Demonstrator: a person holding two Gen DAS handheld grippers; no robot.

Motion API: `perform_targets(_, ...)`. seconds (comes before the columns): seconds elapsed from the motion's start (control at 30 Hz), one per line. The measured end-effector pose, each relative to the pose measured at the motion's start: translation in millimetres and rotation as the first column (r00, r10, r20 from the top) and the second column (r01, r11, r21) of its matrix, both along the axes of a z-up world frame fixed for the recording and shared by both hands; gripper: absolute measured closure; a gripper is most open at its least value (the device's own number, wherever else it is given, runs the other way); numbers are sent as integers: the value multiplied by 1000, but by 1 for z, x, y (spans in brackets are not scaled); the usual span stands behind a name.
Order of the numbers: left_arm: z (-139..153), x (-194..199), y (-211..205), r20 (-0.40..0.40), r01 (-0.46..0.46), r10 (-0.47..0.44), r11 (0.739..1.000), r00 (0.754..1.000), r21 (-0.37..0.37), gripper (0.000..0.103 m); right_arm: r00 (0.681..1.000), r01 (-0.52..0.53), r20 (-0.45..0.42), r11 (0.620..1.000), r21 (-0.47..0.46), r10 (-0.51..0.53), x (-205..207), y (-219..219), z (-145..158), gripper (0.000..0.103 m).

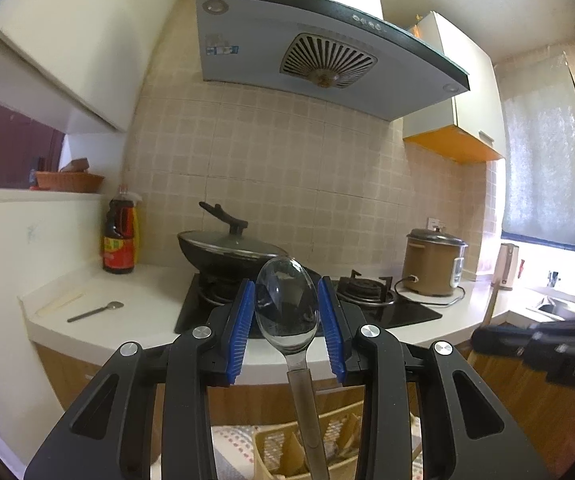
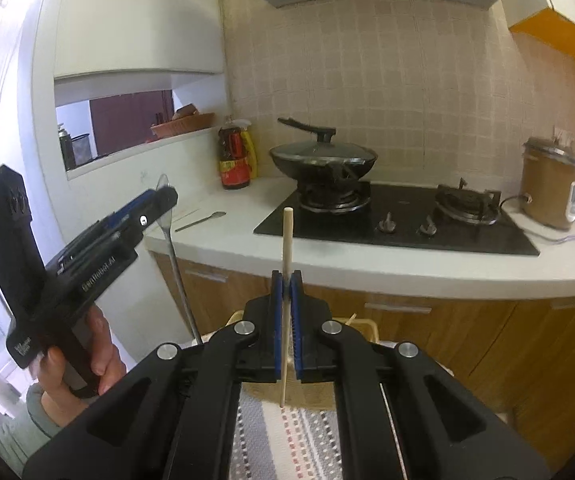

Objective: Organize utensils
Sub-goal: 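Lower the spoon and chopstick into the holder and open both tools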

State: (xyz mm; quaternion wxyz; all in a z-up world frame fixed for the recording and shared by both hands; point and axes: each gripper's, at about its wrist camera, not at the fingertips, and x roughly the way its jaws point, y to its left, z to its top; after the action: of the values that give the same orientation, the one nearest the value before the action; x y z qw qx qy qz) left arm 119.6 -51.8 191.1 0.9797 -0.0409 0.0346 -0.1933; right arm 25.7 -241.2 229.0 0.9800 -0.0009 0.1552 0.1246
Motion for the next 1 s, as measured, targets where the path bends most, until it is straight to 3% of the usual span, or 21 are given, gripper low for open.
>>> perform_targets(0.17, -5, 12, -7, -1, -21, 21, 999, 1000, 25, 72, 997, 28, 79, 1000, -13, -27, 2, 4, 26, 100)
perform_targets(0.3, -13, 21, -8, 10, -13, 12, 1000, 1000, 18, 72, 991, 62, 120, 998, -34, -57, 17, 8, 30, 100)
perform_targets(0.47, -30, 39, -6, -7, 3, -3, 1000, 1000, 7, 72, 990, 71, 127, 997, -35, -66, 47, 8, 11, 100)
perform_targets(0.83, -56, 58, -2, -54, 10, -9, 1000, 998, 20, 71, 997, 68, 34, 997, -24, -67, 85, 10, -48, 100)
perform_targets(0.93, -59, 55, 0, -61, 19, -18, 1000, 998, 23, 61, 999, 51, 7, 998, -24, -51, 82, 11, -53, 97)
perform_targets(1.0, -57, 47, 6, -62, 19, -19, 1000, 998, 7, 58, 999, 50, -1, 999, -8, -50, 75, 8, -52, 89)
